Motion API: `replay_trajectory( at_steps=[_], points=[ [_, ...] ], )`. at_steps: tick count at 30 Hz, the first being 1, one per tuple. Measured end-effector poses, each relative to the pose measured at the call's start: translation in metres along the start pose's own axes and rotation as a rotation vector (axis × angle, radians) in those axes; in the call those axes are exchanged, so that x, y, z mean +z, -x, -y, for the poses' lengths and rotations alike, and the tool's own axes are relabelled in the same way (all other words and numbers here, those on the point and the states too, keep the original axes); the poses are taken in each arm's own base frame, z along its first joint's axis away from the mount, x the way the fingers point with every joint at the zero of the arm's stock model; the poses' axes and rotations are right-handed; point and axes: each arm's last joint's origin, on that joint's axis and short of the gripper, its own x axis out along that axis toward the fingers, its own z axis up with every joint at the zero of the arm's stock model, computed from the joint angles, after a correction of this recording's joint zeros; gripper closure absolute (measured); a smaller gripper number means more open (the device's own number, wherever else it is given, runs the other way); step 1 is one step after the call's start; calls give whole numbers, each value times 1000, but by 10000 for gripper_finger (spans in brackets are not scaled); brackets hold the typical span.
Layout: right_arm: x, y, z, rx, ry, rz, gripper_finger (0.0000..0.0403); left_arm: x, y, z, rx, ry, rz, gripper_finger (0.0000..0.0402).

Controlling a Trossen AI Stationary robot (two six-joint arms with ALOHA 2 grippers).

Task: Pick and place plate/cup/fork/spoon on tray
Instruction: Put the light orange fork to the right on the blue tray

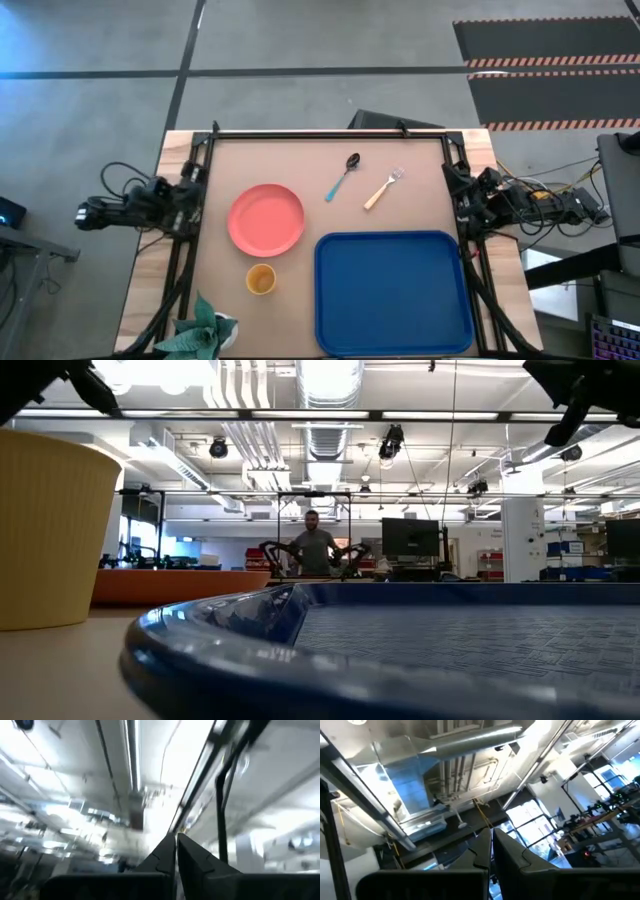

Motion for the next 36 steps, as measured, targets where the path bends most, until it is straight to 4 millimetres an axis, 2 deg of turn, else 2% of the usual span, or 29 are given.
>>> replay_trajectory(
  at_steps=[4,7,14,16,19,22,25,31,36],
  points=[
    [0,0,0,0,-2,2,394,5,-1,0,5,-32,34,402],
    [3,-1,-1,2,-5,14,394,9,-3,-1,72,-35,55,402],
    [32,-20,-19,80,58,1,393,11,-6,-2,135,-39,51,402],
    [40,-31,-25,37,107,-108,387,8,-8,-3,169,-44,15,401],
    [51,-50,-34,-117,177,-312,369,4,-13,-5,224,-54,-35,390],
    [63,-71,-46,-227,243,-445,346,0,-17,-7,275,-61,-68,361],
    [77,-96,-61,-247,304,-506,318,-5,-21,-9,356,-75,-121,320],
    [75,-155,-93,-203,487,-616,275,-27,-31,-18,667,-163,-482,252],
    [82,-181,-108,-203,552,-690,261,-27,-51,-17,758,-178,-774,242]
  ],
)
